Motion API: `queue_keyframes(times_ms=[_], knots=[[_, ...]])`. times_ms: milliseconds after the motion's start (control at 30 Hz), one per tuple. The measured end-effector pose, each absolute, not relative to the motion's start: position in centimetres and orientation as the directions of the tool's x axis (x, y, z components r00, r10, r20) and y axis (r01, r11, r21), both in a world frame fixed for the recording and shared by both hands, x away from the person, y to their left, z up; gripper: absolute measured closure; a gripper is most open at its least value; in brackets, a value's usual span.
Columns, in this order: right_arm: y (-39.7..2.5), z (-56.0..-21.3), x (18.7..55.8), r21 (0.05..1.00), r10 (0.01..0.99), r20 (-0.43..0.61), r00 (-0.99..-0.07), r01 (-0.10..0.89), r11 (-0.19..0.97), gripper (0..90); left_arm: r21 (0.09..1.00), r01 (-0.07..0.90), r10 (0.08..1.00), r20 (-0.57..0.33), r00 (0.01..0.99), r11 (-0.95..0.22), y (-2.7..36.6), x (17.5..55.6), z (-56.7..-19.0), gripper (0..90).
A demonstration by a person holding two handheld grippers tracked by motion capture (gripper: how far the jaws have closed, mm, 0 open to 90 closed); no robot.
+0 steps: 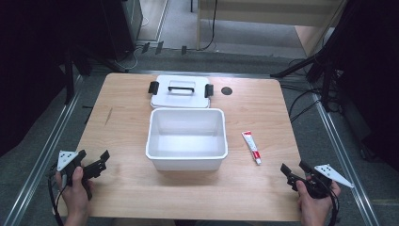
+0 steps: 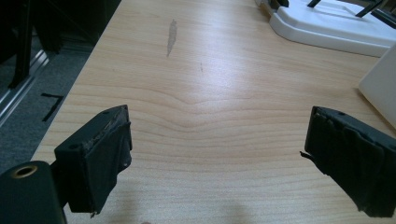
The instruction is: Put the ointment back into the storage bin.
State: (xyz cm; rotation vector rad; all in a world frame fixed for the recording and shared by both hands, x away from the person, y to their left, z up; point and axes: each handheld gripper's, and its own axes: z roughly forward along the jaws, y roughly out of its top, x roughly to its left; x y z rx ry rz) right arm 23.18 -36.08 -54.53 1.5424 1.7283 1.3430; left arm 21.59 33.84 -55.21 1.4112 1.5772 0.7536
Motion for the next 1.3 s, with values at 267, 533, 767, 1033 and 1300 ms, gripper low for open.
queue_keyframes(times_ms=[267, 533, 767, 1033, 1300], knots=[[-35.3, -53.6, 23.8, 0.829, 0.954, 0.217, -0.206, 0.555, -0.069, 19.3, 0.873, 0.455, 0.979, -0.203, 0.015, 0.175, 33.8, 21.6, -55.2, 7.9], [-33.6, -51.3, 24.7, 0.75, 0.955, 0.125, -0.269, 0.655, 0.086, 22.8, 0.873, 0.454, 0.978, -0.209, 0.018, 0.178, 33.8, 21.5, -55.2, 7.9], [-32.0, -50.4, 26.4, 0.577, 0.953, 0.073, -0.295, 0.792, 0.201, 22.3, 0.872, 0.454, 0.977, -0.213, 0.021, 0.181, 33.9, 21.5, -55.2, 8.0], [-29.6, -49.5, 28.8, 0.3, 0.924, -0.021, -0.382, 0.879, 0.371, 18.2, 0.87, 0.458, 0.977, -0.214, 0.021, 0.18, 33.9, 21.5, -55.2, 7.9], [-27.6, -48.8, 30.4, 0.091, 0.889, -0.057, -0.453, 0.885, 0.457, 16.3, 0.871, 0.458, 0.977, -0.213, 0.02, 0.18, 33.9, 21.5, -55.2, 7.9]])
